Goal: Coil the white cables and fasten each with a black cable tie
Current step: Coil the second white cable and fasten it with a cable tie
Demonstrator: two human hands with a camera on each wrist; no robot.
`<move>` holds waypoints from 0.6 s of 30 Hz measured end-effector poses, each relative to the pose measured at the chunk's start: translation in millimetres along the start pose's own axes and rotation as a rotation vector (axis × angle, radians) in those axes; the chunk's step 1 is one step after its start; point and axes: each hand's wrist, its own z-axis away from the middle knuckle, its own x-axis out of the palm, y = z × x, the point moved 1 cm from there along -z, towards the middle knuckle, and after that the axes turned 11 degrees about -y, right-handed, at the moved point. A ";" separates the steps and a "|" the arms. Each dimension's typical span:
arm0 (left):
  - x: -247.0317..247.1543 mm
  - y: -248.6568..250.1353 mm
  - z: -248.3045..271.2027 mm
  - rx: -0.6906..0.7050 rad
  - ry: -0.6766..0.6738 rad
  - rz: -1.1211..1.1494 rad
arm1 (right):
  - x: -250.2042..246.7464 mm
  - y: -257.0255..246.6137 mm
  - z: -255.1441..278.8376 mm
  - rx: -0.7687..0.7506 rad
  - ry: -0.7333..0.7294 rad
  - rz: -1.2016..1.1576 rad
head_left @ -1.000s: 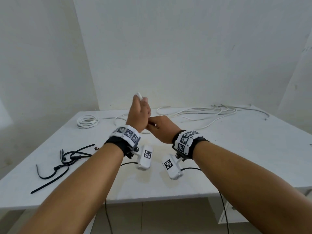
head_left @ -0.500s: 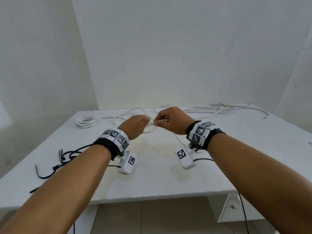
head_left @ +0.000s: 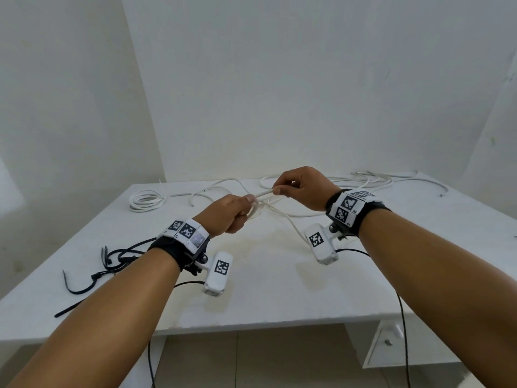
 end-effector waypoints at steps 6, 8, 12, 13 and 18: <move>-2.7 4.4 8.3 0.010 0.005 0.274 | -2.6 1.9 1.7 0.013 0.004 -0.001; -1.4 9.0 10.3 0.011 -0.006 0.357 | -1.2 1.9 1.3 0.012 0.004 -0.002; 5.1 26.4 14.4 0.064 -0.018 0.520 | 8.6 3.4 -2.8 0.020 0.033 -0.030; 7.7 30.3 14.8 0.082 -0.020 0.557 | 12.4 2.7 -2.0 0.023 0.036 -0.051; 12.9 38.7 9.8 0.189 0.053 0.793 | 37.8 -14.0 1.4 -0.015 0.027 -0.025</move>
